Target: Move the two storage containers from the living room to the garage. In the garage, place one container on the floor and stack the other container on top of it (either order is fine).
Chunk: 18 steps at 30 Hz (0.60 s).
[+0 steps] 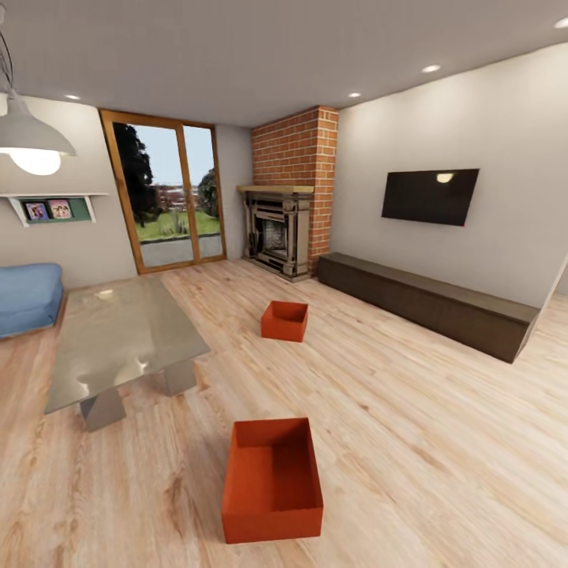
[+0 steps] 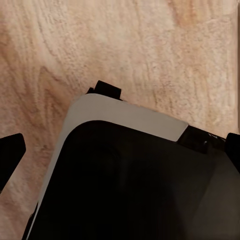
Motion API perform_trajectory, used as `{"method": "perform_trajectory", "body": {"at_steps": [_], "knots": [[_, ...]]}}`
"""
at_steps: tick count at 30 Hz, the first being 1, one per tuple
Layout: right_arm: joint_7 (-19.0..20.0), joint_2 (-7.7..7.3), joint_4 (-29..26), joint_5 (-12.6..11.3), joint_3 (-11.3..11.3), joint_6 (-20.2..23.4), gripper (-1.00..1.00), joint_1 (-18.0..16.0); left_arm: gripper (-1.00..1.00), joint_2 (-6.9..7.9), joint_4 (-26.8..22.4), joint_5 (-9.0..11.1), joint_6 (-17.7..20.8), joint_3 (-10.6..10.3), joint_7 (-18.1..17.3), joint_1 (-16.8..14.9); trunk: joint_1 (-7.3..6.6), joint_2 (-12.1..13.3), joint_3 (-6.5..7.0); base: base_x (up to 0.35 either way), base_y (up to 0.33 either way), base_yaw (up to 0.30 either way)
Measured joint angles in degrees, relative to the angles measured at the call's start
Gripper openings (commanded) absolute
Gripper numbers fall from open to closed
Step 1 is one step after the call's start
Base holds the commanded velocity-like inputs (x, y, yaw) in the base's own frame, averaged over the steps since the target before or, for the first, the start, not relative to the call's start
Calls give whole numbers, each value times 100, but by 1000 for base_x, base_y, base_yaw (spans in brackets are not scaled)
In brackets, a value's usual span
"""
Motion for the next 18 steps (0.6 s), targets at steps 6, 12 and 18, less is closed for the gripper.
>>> {"method": "perform_trajectory", "body": {"at_steps": [6, 12, 18], "knots": [[0, -5, 0, 4, 7, 6, 100, 0, 100, -2, 1, 3, 0, 1, 1, 0, 0, 0, 0, 309, 0, 1], [0, -5, 0, 5, 7, 3, 100, 0, 100, -5, 1, 3, 0, 1, -1, 0, 0, 0, 0, 313, 0, 0], [0, 4, 0, 6, 13, 17, 100, 0, 100, -6, 1, 4, 0, 1, -2, 0, 0, 0, 0, 313, 0, 0]]}}
